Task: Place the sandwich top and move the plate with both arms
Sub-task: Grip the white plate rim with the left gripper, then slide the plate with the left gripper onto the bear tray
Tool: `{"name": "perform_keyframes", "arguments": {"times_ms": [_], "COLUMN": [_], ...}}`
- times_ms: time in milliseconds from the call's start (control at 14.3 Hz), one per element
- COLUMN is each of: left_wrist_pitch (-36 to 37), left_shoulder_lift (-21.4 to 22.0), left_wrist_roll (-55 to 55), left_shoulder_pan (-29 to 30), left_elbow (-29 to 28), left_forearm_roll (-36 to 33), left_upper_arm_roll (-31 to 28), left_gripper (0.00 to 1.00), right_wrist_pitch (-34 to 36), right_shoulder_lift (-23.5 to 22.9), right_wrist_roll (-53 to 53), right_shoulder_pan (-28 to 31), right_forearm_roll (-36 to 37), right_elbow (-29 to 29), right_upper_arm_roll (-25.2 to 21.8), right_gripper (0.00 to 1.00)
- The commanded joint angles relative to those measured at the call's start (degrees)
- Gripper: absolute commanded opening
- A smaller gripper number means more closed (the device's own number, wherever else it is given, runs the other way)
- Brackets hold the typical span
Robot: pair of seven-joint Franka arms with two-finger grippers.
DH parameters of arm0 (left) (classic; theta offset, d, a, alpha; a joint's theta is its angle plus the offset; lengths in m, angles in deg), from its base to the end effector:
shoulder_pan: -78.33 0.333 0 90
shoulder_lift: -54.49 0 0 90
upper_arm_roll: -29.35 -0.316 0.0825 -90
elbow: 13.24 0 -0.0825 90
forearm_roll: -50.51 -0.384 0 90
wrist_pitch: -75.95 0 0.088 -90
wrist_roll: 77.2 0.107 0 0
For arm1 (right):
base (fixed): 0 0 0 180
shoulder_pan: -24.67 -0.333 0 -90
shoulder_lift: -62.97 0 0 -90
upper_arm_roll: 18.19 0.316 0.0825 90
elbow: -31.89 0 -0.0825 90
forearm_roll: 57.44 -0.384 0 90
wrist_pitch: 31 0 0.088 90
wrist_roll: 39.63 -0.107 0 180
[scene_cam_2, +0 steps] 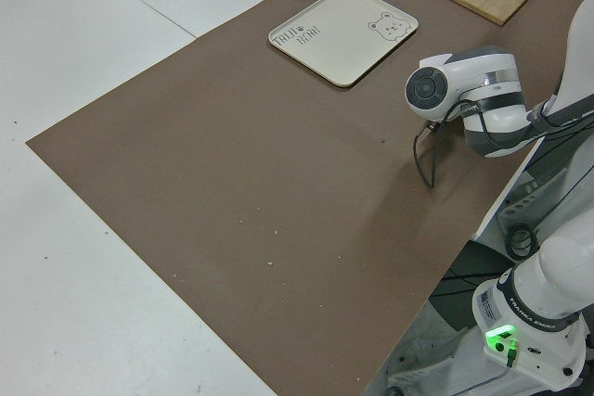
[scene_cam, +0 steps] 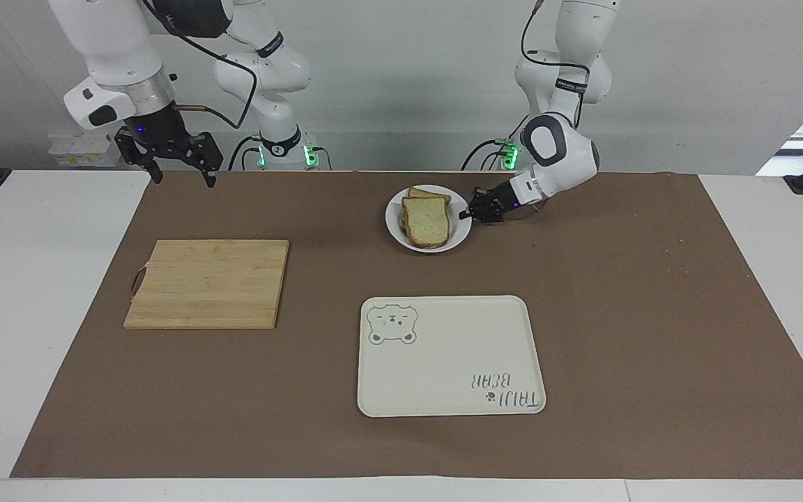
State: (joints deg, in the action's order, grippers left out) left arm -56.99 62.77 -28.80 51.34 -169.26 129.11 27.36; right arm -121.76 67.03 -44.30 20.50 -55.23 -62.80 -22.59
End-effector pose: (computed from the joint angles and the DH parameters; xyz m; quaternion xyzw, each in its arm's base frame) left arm 0.3375 -0.1778 0.2589 0.9057 -0.0674 -0.0165 0.4182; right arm 0.5331 -0.0077 0.6255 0.9990 -0.0424 0.0017 0.0165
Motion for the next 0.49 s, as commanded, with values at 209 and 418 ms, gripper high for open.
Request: {"name": "perform_keyframes", "arguments": {"times_ms": [209, 418], "left_wrist_pitch": [-0.66, 3.46], "left_shoulder_lift": [-0.29, -2.39], "left_wrist_roll": [-0.07, -0.42], "left_shoulder_pan": [3.33, 8.96], "left_elbow": [2.38, 7.03], "left_forearm_roll": [0.42, 0.15], "left_upper_arm_roll": [-0.73, -0.73], "left_gripper": [0.0, 0.0], "right_wrist_pitch": [0.23, 0.23], "right_shoulder_lift": [0.95, 0.95], "right_wrist_roll": [1.51, 1.51], "right_shoulder_pan": [0.91, 1.0], "right_forearm_roll": [-1.33, -1.33], "right_elbow": [-0.76, -0.76], "right_upper_arm_roll": [0.09, 0.09], "right_gripper": [1.0, 1.0]}}
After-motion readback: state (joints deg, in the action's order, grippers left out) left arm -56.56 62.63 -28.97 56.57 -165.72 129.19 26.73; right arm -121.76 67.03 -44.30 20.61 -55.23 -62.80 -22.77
